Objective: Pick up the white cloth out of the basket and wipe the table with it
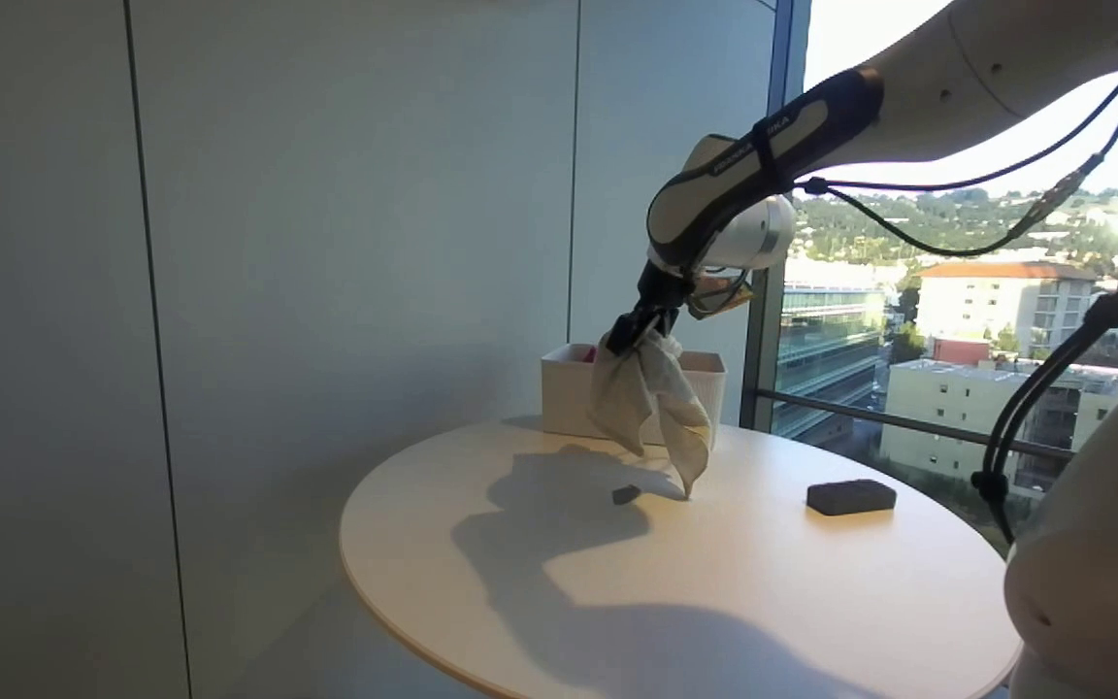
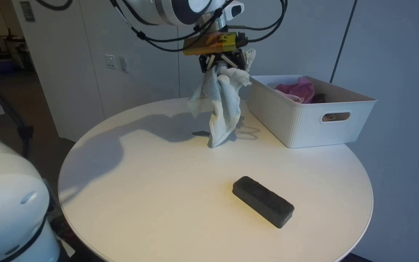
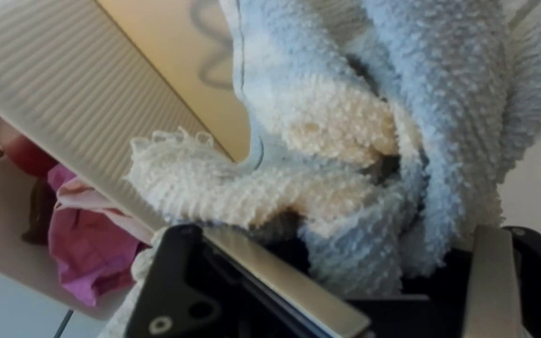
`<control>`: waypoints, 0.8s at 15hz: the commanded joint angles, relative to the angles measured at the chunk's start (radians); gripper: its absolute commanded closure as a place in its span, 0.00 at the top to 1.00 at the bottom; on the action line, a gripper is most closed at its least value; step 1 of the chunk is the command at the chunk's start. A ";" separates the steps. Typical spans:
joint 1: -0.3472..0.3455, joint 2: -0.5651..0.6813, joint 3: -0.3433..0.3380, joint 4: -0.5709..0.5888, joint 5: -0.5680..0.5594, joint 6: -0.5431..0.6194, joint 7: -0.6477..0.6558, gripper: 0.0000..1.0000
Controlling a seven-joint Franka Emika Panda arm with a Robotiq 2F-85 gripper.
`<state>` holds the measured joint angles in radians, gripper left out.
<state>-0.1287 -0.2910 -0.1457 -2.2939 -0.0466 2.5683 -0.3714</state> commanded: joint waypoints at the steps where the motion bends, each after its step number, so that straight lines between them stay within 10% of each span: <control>1: -0.010 0.201 -0.014 0.215 -0.042 0.170 0.073 0.13; 12: -0.048 0.586 -0.159 0.830 -0.291 0.149 0.669 0.13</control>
<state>-0.1986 0.1590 -0.2415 -1.6608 -0.2250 2.7472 0.1024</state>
